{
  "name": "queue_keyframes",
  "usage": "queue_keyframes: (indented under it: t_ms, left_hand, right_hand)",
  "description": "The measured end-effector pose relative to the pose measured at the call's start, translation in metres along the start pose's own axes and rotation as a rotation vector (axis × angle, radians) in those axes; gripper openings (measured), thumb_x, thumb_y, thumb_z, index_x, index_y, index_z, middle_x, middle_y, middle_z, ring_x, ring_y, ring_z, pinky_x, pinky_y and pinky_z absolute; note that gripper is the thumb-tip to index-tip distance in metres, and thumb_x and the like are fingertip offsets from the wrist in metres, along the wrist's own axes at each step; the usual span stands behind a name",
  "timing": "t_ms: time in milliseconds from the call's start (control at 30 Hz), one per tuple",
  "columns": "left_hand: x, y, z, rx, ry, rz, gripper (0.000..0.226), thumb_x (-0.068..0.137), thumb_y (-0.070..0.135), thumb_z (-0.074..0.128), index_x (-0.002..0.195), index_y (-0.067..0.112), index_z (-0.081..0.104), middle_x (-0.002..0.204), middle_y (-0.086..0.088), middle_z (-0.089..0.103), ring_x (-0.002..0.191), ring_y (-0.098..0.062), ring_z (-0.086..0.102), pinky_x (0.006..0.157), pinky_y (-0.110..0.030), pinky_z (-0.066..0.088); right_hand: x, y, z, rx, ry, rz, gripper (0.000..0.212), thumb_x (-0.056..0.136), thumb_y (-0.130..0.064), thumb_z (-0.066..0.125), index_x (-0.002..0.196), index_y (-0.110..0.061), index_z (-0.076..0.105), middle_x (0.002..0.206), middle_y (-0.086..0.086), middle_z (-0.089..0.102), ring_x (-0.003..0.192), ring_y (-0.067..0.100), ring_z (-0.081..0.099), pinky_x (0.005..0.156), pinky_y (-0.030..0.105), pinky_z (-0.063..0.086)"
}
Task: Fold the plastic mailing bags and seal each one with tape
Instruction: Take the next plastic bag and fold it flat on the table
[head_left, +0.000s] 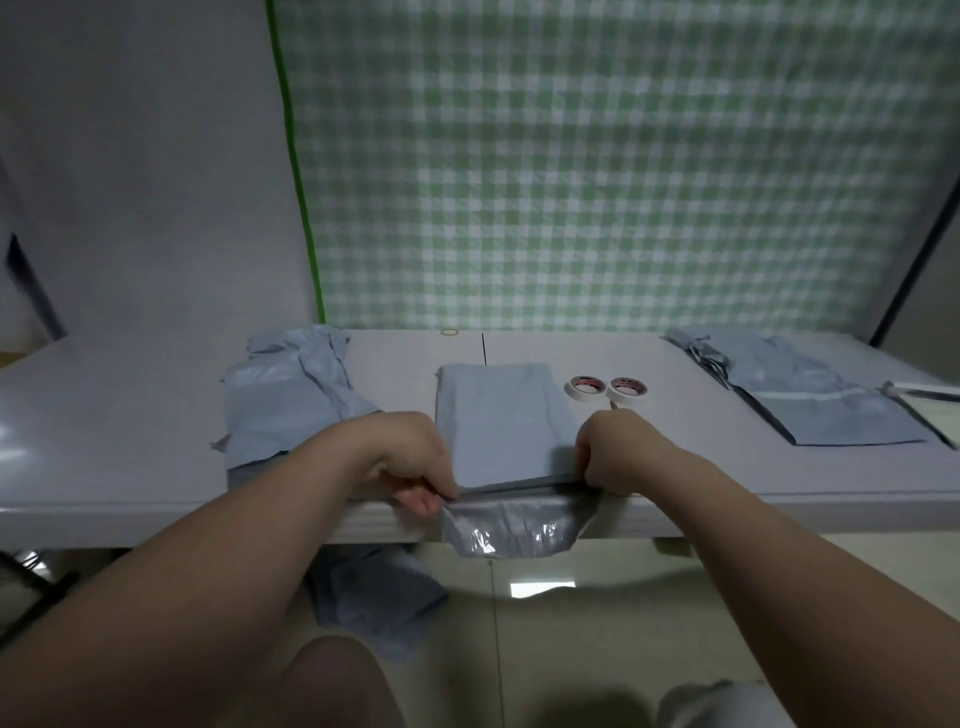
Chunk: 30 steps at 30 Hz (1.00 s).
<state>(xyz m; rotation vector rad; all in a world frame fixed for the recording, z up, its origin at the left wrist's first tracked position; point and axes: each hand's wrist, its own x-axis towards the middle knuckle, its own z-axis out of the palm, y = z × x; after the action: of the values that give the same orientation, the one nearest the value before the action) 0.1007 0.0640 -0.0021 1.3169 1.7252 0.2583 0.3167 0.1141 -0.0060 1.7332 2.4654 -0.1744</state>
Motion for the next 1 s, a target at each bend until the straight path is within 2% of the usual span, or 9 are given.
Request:
queue_keyframes:
  t_ms: [100,200,300,333,400,500,667,833,1000]
  left_hand:
    - [-0.007,0.008,-0.002,0.234,-0.178,-0.051,0.022,0.092,0.018,0.062,0.076,0.002,0.062,0.055,-0.008,0.064,0.045,-0.013,0.060,0.047,-0.022,0.052]
    - [-0.003,0.021,-0.011,0.364,-0.154,0.012,0.029,0.096,0.026,0.054,0.076,0.008,0.066,0.054,-0.002,0.057,0.041,-0.010,0.049,0.044,-0.020,0.040]
    - [0.015,0.038,-0.018,0.356,0.244,0.232,0.020,0.093,0.016,0.055,0.088,0.005,0.071,0.071,-0.006,0.068,0.059,-0.014,0.059,0.055,-0.022,0.044]
    - [0.024,0.043,-0.019,0.429,0.415,0.311,0.022,0.092,0.014,0.053,0.099,0.005,0.072,0.090,-0.009,0.072,0.078,-0.017,0.064,0.068,-0.024,0.046]
    - [0.044,0.049,-0.013,0.533,0.614,0.394,0.034,0.096,0.014,0.045,0.126,0.009,0.060,0.132,-0.009,0.058,0.120,-0.023,0.052,0.097,-0.026,0.037]
    - [0.075,0.046,0.002,0.578,0.575,0.423,0.048,0.099,0.014,0.036,0.147,0.010,0.031,0.154,-0.010,0.027,0.142,-0.026,0.022,0.113,-0.040,0.022]
    - [0.111,0.020,0.013,0.752,0.440,0.387,0.067,0.101,0.032,0.033,0.152,0.022,-0.009,0.160,-0.003,-0.012,0.146,-0.024,-0.013,0.117,-0.049,-0.005]
    - [0.112,0.009,0.017,0.716,0.432,0.371,0.066,0.100,0.042,0.026,0.149,0.030,-0.015,0.158,0.003,-0.022,0.145,-0.019,-0.019,0.117,-0.048,-0.010]
    - [0.100,0.007,0.020,0.792,0.417,0.310,0.063,0.100,0.044,0.021,0.150,0.030,-0.014,0.156,0.002,-0.026,0.144,-0.019,-0.021,0.117,-0.048,-0.010]
  right_hand:
    - [-0.013,-0.002,-0.021,-0.036,-0.239,-0.027,0.023,0.077,-0.020,0.070,0.095,-0.007,0.073,0.090,0.007,0.073,0.067,0.015,0.061,0.058,0.022,0.049]
    - [-0.013,-0.006,-0.042,-0.031,-0.329,-0.022,0.029,0.085,-0.035,0.065,0.089,-0.007,0.071,0.080,0.002,0.071,0.055,0.013,0.058,0.048,0.017,0.046]
    - [0.019,-0.015,-0.042,0.057,0.055,0.012,0.030,0.090,-0.032,0.054,0.097,-0.007,0.070,0.096,0.008,0.072,0.085,0.025,0.067,0.074,0.030,0.054]
    - [0.032,-0.018,-0.037,0.125,0.212,0.024,0.029,0.090,-0.027,0.050,0.104,-0.009,0.068,0.107,0.010,0.069,0.097,0.028,0.064,0.080,0.032,0.052]
    - [0.053,-0.029,-0.026,0.286,0.369,-0.002,0.035,0.094,-0.021,0.044,0.124,-0.011,0.059,0.128,0.011,0.059,0.118,0.029,0.053,0.094,0.034,0.045]
    - [0.073,-0.045,-0.006,0.409,0.403,-0.125,0.044,0.100,-0.021,0.036,0.141,-0.004,0.039,0.147,0.015,0.040,0.135,0.028,0.035,0.108,0.034,0.028]
    - [0.093,-0.050,0.035,0.419,0.323,-0.237,0.052,0.103,-0.031,0.023,0.149,-0.005,0.020,0.156,0.012,0.019,0.146,0.025,0.009,0.117,0.037,0.008]
    - [0.087,-0.047,0.049,0.320,0.227,-0.180,0.061,0.101,-0.046,0.014,0.152,-0.015,0.000,0.160,0.000,-0.003,0.147,0.020,-0.004,0.117,0.041,0.001]
    - [0.080,-0.044,0.051,0.215,0.151,-0.130,0.071,0.097,-0.056,0.008,0.152,-0.014,-0.003,0.159,0.005,-0.012,0.147,0.020,-0.010,0.118,0.042,-0.002]
